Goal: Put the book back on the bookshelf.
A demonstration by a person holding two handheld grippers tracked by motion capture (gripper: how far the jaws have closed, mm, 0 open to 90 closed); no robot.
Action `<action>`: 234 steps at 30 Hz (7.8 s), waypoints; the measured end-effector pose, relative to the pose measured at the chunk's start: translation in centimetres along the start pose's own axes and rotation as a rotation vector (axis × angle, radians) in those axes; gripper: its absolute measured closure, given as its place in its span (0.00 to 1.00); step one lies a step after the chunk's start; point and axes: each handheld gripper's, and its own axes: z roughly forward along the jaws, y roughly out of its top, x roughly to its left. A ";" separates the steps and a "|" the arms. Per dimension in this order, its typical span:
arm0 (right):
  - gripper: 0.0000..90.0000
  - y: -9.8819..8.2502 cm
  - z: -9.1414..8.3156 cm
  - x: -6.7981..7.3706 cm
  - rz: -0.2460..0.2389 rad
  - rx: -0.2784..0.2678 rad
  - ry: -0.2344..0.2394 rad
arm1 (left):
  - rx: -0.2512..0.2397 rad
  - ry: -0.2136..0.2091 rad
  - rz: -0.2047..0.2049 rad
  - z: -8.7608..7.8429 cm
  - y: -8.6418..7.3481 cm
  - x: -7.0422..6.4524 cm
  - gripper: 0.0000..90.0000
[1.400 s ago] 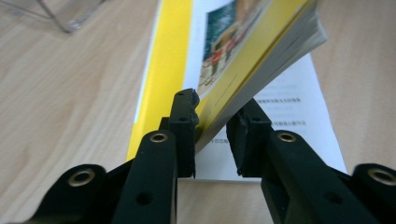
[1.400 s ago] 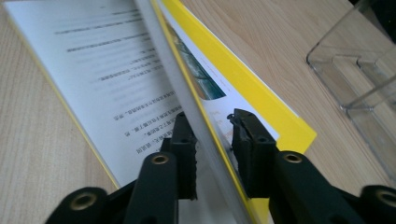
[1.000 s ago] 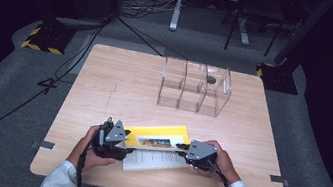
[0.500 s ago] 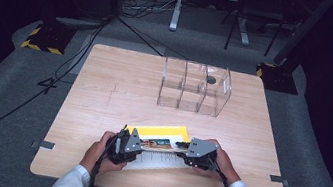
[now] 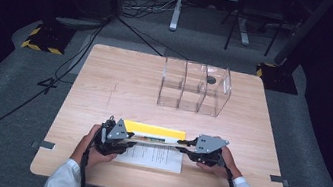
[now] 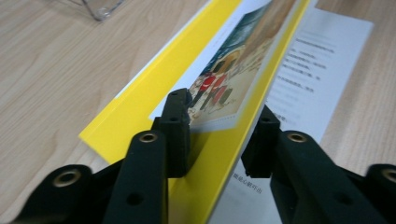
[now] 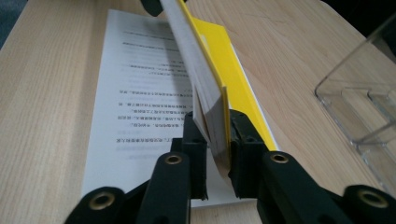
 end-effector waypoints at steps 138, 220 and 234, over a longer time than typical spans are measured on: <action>0.36 9.1 -1.8 0.8 0.155 -0.199 -0.142 | -0.362 -0.190 -0.054 -1.8 1.9 -4.2 0.62; 0.71 2.5 -1.8 2.5 0.122 -0.255 0.276 | -0.173 -0.208 0.053 -1.1 -1.9 -5.3 0.74; 0.84 1.8 -2.6 3.2 0.111 -0.243 0.200 | -0.186 -0.149 0.054 1.2 -0.7 -5.5 0.66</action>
